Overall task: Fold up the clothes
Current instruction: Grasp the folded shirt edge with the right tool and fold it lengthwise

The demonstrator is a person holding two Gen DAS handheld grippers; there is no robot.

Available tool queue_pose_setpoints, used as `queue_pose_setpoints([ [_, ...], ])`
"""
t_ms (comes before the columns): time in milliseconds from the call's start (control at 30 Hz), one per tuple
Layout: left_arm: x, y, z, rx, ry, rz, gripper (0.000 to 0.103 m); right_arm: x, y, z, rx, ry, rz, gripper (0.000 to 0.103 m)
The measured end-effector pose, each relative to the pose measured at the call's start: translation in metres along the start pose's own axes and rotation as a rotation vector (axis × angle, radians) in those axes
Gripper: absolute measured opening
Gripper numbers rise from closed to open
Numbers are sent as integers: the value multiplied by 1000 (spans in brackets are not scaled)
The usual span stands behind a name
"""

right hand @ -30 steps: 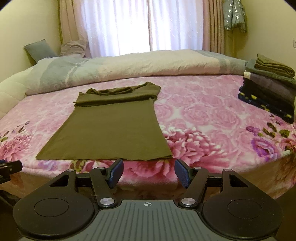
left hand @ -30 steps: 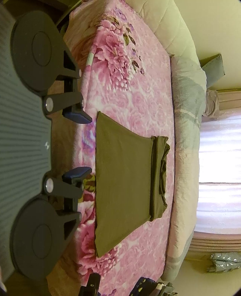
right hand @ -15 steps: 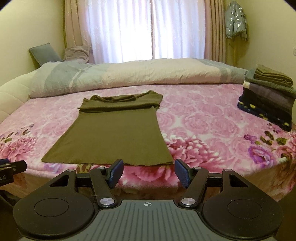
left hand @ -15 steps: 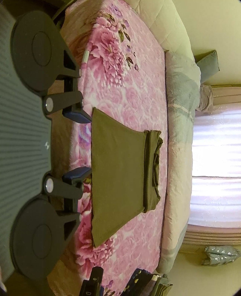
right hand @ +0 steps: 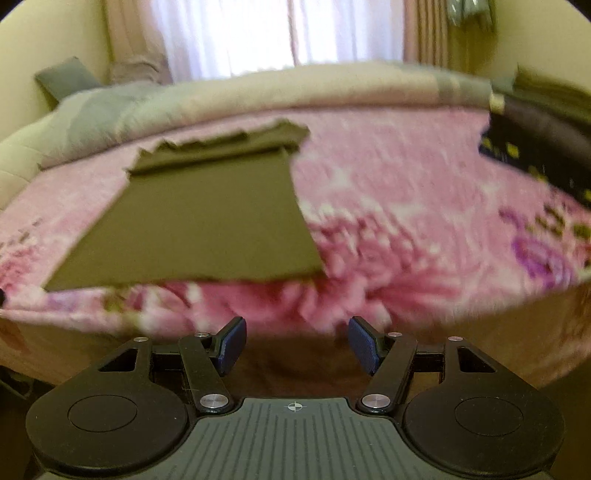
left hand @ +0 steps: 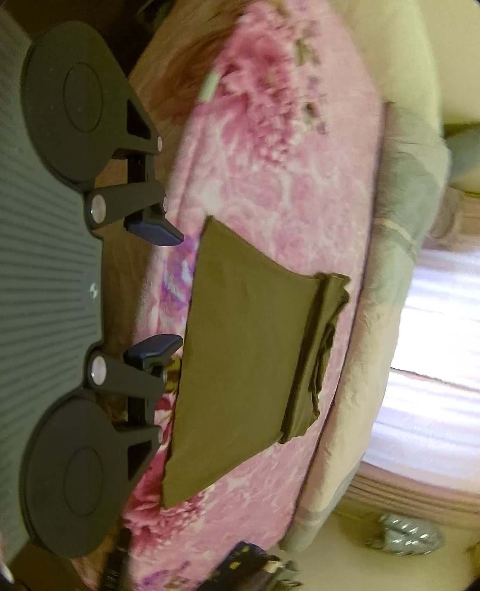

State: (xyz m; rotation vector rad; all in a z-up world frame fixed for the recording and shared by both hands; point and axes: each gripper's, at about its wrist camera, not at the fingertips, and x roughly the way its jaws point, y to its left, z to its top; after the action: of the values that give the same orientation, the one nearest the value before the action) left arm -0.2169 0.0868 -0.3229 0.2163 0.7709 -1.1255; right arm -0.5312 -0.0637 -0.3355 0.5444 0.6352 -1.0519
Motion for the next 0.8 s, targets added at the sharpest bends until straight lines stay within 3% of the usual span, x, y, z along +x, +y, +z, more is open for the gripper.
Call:
queue_pose_setpoints([
  [100, 22, 18, 2, -51, 16, -40, 44, 17, -23, -10, 74, 16, 37, 64],
  [200, 45, 34, 13, -61, 24, -76, 44, 24, -48, -8, 175, -1, 145, 64],
  [300, 70, 49, 31, -45, 35, -112, 44, 32, -73, 8, 276, -30, 286, 64],
  [467, 110, 73, 59, -18, 52, -170, 44, 67, -111, 48, 420, 18, 495, 64],
  [567, 135, 88, 75, -12, 72, -211, 44, 92, -117, 72, 382, 94, 510, 64],
  [700, 168, 104, 87, -35, 156, -303, 43, 132, -118, 87, 333, 222, 543, 64],
  [800, 190, 108, 92, -38, 202, -391, 43, 152, -119, 98, 350, 264, 614, 64],
])
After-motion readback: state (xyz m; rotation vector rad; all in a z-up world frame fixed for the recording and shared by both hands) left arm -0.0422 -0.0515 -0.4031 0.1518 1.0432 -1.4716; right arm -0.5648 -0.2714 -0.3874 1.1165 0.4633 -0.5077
